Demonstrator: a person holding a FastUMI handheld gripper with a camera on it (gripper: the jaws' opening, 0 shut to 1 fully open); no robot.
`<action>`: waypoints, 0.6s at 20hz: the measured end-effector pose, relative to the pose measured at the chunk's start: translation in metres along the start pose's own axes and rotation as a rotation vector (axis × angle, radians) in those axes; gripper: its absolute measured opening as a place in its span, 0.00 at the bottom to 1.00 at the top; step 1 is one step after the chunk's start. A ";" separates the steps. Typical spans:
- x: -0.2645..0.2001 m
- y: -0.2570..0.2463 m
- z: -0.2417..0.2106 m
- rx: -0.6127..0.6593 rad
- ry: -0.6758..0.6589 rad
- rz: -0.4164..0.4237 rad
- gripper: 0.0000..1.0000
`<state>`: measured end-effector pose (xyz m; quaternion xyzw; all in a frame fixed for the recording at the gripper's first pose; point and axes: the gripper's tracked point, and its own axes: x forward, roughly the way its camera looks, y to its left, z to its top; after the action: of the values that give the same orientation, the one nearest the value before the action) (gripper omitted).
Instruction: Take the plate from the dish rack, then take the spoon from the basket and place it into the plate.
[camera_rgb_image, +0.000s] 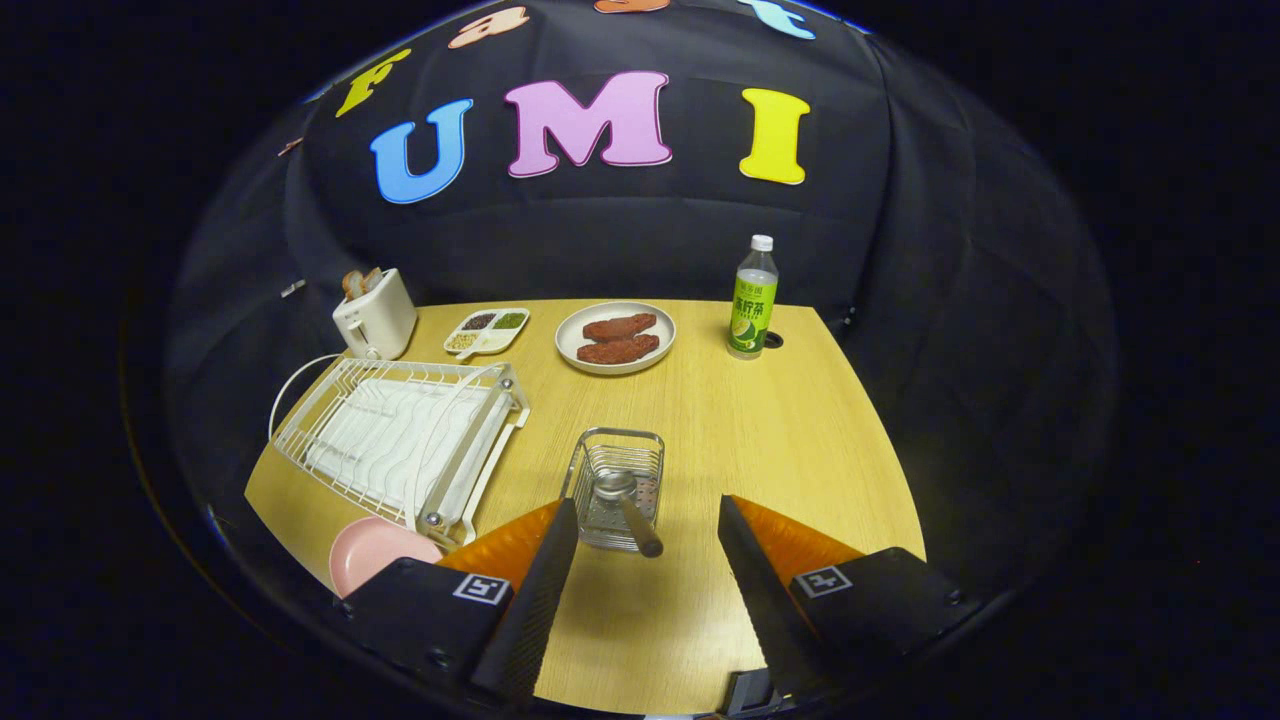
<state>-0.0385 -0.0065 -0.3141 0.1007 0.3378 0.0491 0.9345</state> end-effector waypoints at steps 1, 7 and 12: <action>0.006 0.002 -0.004 0.001 0.016 0.012 0.86; 0.034 -0.002 -0.025 0.023 0.098 0.009 0.53; 0.037 0.005 -0.025 0.082 0.106 0.038 0.20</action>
<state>-0.0261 0.0083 -0.3552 0.1427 0.3868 0.0584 0.9092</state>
